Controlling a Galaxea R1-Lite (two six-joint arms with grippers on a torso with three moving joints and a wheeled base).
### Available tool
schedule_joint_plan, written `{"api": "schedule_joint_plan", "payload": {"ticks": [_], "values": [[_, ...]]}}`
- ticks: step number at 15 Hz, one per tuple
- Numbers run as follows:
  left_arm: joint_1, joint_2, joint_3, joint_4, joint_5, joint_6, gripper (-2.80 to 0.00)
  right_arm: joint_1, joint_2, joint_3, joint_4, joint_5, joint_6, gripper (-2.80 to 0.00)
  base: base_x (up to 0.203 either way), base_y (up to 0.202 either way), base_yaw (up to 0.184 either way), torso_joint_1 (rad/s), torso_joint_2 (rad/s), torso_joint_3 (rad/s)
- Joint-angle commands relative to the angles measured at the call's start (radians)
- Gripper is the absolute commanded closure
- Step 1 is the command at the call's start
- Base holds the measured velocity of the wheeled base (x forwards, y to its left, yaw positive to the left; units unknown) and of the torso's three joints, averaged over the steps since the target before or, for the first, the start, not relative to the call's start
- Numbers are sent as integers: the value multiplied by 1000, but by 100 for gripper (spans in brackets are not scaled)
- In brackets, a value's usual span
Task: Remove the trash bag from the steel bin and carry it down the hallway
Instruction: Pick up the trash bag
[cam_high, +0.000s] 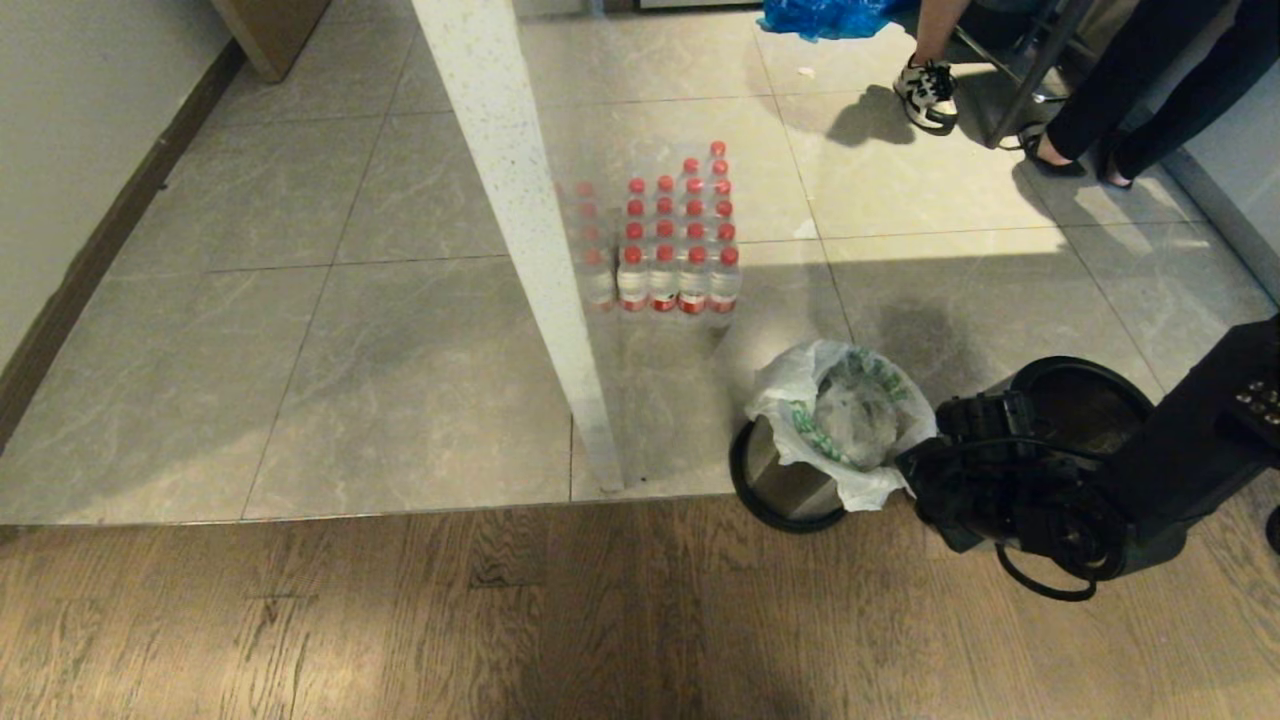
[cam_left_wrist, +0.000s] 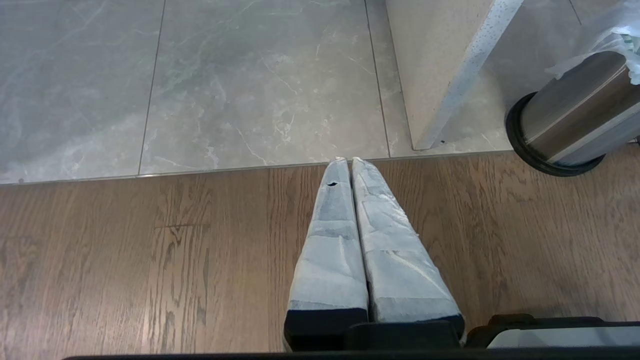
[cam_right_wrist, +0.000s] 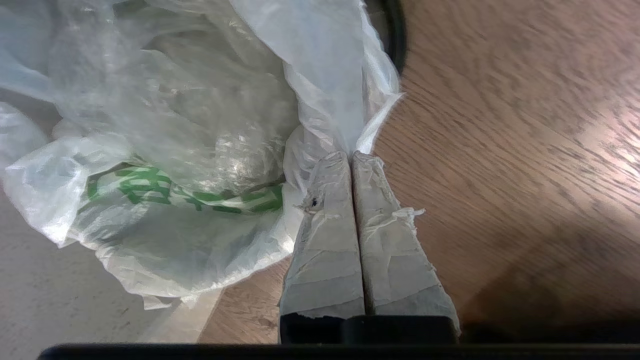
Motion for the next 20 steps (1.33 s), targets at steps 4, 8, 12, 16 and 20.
{"api": "schedule_joint_plan", "payload": {"ticks": [4,8,12,16,20], "values": [[0,0,0,0,0,0,0,1,-76,52,99,-10,-86,0,0,0,0,0,0,0],[0,0,0,0,0,-2,0,2,-72,48,95,-23,-132,0,0,0,0,0,0,0],[0,0,0,0,0,-2,0,7,-41,-5,83,-22,-129,-280,0,0,0,0,0,0],[0,0,0,0,0,0,0,11,-17,-52,79,-15,-126,-280,0,0,0,0,0,0],[0,0,0,-2,0,-2,0,21,30,-74,48,-19,-131,-280,0,0,0,0,0,0]]}}
